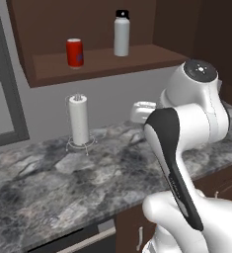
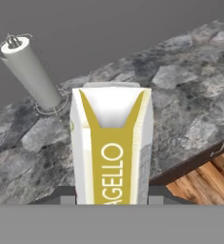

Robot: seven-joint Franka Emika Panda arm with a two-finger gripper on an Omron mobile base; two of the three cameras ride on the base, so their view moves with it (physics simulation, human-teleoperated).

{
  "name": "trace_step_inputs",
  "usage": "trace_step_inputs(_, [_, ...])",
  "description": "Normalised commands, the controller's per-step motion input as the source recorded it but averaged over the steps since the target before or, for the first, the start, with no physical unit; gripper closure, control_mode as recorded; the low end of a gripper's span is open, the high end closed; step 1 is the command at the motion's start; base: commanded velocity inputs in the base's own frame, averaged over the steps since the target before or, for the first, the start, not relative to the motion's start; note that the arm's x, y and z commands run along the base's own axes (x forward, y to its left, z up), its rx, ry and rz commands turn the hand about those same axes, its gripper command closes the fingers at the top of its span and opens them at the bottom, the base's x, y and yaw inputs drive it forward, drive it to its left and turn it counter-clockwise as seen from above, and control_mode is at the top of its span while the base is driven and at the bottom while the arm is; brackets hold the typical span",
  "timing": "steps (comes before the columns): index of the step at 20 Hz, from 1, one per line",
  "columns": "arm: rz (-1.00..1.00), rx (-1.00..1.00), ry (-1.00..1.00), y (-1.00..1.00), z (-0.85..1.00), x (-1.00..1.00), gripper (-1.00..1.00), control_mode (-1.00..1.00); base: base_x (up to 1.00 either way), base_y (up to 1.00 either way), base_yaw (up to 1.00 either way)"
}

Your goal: Pick the water bottle, boxed drink, can from the counter and place them in the open cabinet.

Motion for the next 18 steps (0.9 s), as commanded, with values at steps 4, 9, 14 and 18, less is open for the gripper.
trace_step_inputs(4, [0.0, 0.0, 0.0, 0.0, 0.0, 0.0, 1.0, 1.0, 0.15, 0.0, 0.0])
trace_step_inputs(9, [0.0, 0.0, 0.0, 0.0, 0.0, 0.0, 1.0, 1.0, 0.0, 0.0, 0.0])
trace_step_inputs(14, [0.0, 0.0, 0.0, 0.0, 0.0, 0.0, 1.0, 1.0, 0.0, 0.0, 0.0])
trace_step_inputs(18, [0.0, 0.0, 0.0, 0.0, 0.0, 0.0, 1.0, 1.0, 0.0, 0.0, 0.0])
